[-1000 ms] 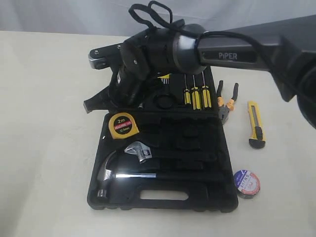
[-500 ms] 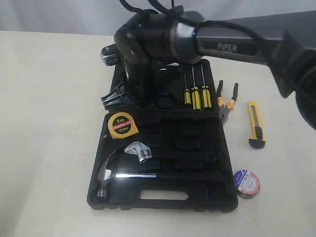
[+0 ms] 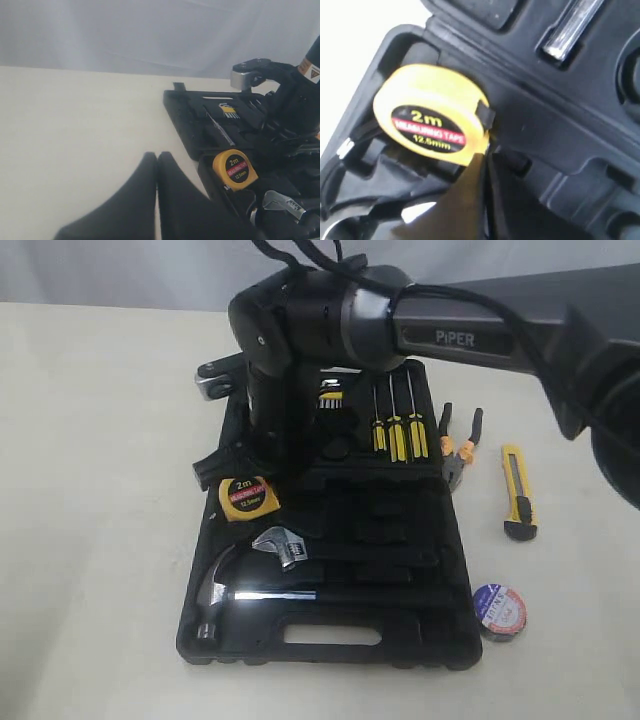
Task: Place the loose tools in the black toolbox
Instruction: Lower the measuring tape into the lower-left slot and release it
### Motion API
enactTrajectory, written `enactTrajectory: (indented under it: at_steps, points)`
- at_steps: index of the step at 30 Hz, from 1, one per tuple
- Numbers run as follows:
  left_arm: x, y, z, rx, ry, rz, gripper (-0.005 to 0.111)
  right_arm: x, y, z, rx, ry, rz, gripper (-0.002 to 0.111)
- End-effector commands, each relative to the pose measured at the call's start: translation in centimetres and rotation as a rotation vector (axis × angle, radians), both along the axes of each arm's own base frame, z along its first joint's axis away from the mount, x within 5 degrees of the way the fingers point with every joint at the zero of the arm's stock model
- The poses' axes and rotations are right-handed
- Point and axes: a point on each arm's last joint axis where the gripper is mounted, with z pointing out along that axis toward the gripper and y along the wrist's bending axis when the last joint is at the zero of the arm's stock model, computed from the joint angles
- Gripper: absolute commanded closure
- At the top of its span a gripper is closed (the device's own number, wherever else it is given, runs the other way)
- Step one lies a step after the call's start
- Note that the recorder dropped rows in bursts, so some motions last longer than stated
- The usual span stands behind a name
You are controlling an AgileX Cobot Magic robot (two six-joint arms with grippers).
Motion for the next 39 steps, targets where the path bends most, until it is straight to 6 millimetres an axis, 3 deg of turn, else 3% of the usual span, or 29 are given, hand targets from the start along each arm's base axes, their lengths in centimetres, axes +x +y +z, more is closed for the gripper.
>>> enactTrajectory:
  at_steps: [1, 5, 16, 22, 26, 32, 36, 39]
  points:
    - [0.0, 0.0, 0.1, -0.007, 0.004, -0.005, 0.107, -0.3, 0.3, 0.3, 0.042, 0.05, 0.028, 0.109]
    - [0.0, 0.0, 0.1, -0.007, 0.004, -0.005, 0.107, -0.5, 0.6, 0.3, 0.08, 0.06, 0.047, 0.109]
    - [0.0, 0.0, 0.1, -0.007, 0.004, -0.005, 0.107, 0.7, -0.9, 0.4, -0.079, -0.064, -0.029, 0.109]
    - [0.0, 0.0, 0.1, -0.007, 0.004, -0.005, 0.107, 1.1, -0.6, -2.3, -0.099, -0.043, -0.025, 0.109]
    - [0.0, 0.0, 0.1, -0.007, 0.004, -0.005, 0.107, 0.8, 0.4, -3.2, -0.013, 0.003, 0.022, 0.109]
    - [0.0, 0.0, 0.1, -0.007, 0.004, -0.005, 0.107, 0.6, 1.8, -1.9, 0.114, 0.064, 0.055, 0.109]
    - [0.0, 0.0, 0.1, -0.007, 0.004, -0.005, 0.107, 0.1, 0.9, -1.8, 0.018, 0.116, 0.047, 0.109]
    - [0.0, 0.0, 0.1, -0.007, 0.004, -0.005, 0.107, 0.7, -0.1, -0.9, -0.081, 0.039, 0.0, 0.109]
